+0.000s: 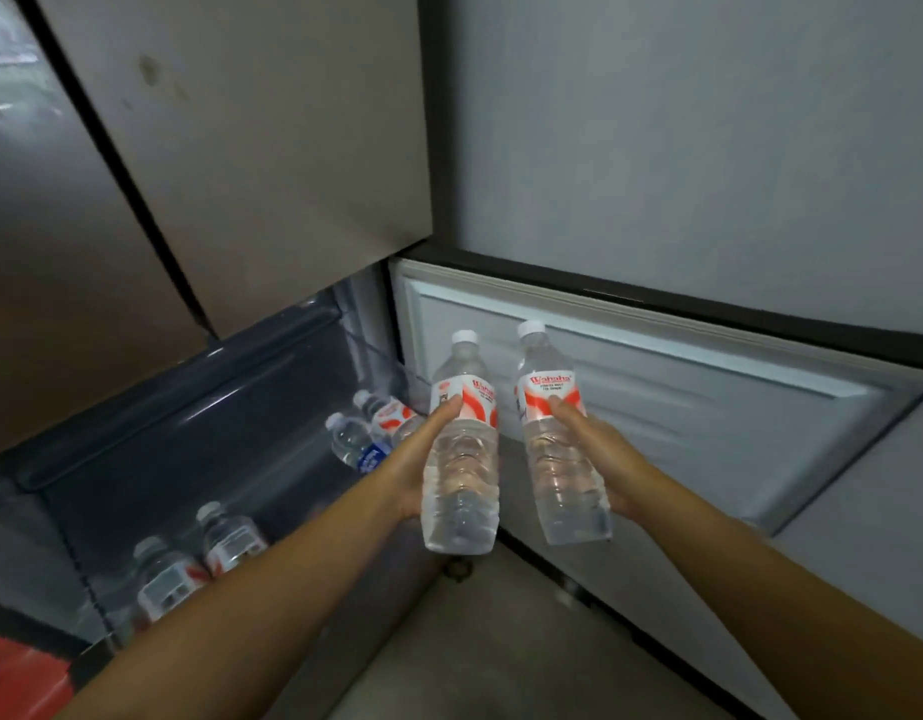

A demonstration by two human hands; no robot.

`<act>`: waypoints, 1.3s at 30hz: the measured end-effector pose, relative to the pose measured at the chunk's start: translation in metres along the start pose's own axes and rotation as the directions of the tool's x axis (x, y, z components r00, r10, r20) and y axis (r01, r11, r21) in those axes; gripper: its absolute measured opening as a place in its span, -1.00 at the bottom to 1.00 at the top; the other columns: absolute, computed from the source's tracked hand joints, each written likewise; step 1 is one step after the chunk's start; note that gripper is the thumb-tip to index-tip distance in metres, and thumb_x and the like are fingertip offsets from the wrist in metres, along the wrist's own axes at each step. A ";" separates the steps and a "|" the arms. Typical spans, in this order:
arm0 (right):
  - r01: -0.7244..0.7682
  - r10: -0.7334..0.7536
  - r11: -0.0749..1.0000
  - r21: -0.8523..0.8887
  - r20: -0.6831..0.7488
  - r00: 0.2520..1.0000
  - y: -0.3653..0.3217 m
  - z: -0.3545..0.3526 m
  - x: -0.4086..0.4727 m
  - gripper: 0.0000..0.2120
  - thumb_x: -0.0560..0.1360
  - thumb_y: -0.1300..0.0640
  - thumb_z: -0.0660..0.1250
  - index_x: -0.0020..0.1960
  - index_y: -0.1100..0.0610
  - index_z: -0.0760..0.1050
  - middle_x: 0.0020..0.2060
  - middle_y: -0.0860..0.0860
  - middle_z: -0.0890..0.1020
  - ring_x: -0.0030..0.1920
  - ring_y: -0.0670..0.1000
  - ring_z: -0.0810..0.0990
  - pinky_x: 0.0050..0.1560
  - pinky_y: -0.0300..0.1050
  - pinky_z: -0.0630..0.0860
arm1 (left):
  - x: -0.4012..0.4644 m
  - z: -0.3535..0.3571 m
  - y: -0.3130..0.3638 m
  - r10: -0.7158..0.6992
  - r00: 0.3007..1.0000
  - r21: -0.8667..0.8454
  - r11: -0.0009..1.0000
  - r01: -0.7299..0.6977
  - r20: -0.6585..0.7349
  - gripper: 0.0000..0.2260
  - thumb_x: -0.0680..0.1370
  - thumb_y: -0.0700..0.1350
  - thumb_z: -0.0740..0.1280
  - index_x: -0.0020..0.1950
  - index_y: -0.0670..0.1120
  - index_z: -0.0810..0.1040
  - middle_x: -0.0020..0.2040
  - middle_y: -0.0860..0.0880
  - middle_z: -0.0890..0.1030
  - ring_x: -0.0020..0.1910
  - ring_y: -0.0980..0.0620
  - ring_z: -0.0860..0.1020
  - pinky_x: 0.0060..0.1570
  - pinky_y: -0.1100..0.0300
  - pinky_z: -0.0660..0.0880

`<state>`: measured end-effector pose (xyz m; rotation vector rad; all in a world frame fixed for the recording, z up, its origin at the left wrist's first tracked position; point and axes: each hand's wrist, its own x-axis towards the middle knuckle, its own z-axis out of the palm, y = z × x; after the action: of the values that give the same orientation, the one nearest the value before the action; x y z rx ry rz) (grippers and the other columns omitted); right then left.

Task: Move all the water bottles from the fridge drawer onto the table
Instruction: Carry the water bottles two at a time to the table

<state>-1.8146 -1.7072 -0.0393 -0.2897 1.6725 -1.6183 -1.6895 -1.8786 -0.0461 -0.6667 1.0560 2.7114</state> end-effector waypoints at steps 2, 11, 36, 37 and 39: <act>0.014 -0.017 0.999 -0.044 -0.079 0.997 0.012 -0.025 -0.020 -0.58 0.48 -0.17 0.32 0.19 0.08 0.52 -0.08 0.09 0.70 -0.11 0.13 0.68 0.06 0.10 0.58 | 0.011 0.011 -0.017 -0.047 0.999 0.041 0.998 0.047 -0.005 -0.50 0.30 0.13 0.51 0.06 -0.17 0.54 -0.16 -0.12 0.59 -0.19 -0.07 0.58 -0.09 0.05 0.56; -0.036 0.035 0.999 0.007 -0.379 0.925 0.069 -0.160 -0.156 -0.67 0.49 -0.13 0.33 0.08 0.09 0.54 -0.18 0.07 0.68 -0.23 0.07 0.67 -0.14 -0.05 0.58 | 0.056 0.097 -0.143 -0.290 0.945 0.146 0.952 0.269 0.153 -0.62 0.38 0.14 0.45 -0.08 -0.16 0.55 -0.22 -0.06 0.50 -0.31 0.04 0.50 -0.23 0.22 0.45; 0.015 0.234 0.972 0.236 -0.968 0.086 0.188 -0.379 -0.470 -0.36 0.38 -0.29 0.33 0.29 0.09 0.41 0.09 0.04 0.61 0.04 0.06 0.62 0.11 0.06 0.55 | 0.140 0.439 -0.452 -0.478 0.786 0.852 0.511 -0.114 0.392 -0.64 0.43 0.02 0.46 0.17 -0.05 0.53 -0.01 -0.17 0.63 -0.12 -0.12 0.61 -0.11 0.01 0.58; 0.014 0.253 0.967 0.253 -0.966 0.048 0.189 -0.384 -0.475 -0.38 0.40 -0.27 0.33 0.30 0.09 0.40 0.11 0.04 0.60 0.06 0.06 0.61 0.11 0.04 0.55 | 0.145 0.446 -0.461 -0.497 0.772 0.857 0.503 -0.116 0.396 -0.65 0.44 0.00 0.45 0.18 -0.06 0.53 -0.01 -0.18 0.63 -0.11 -0.14 0.61 -0.10 0.01 0.58; 0.049 0.288 0.957 0.286 -0.957 -0.034 0.194 -0.398 -0.489 -0.40 0.41 -0.25 0.33 0.32 0.07 0.38 0.14 0.03 0.59 0.09 0.07 0.60 0.16 0.08 0.53 | 0.154 0.471 -0.481 -0.548 0.724 0.874 0.461 -0.157 0.419 -0.63 0.44 0.00 0.46 0.19 -0.06 0.52 0.03 -0.19 0.63 -0.06 -0.17 0.62 -0.06 -0.03 0.59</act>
<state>-1.6790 -1.0634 -0.0840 1.6494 2.2787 -1.9310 -1.8466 -1.2085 -0.1005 0.3481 1.7020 1.5015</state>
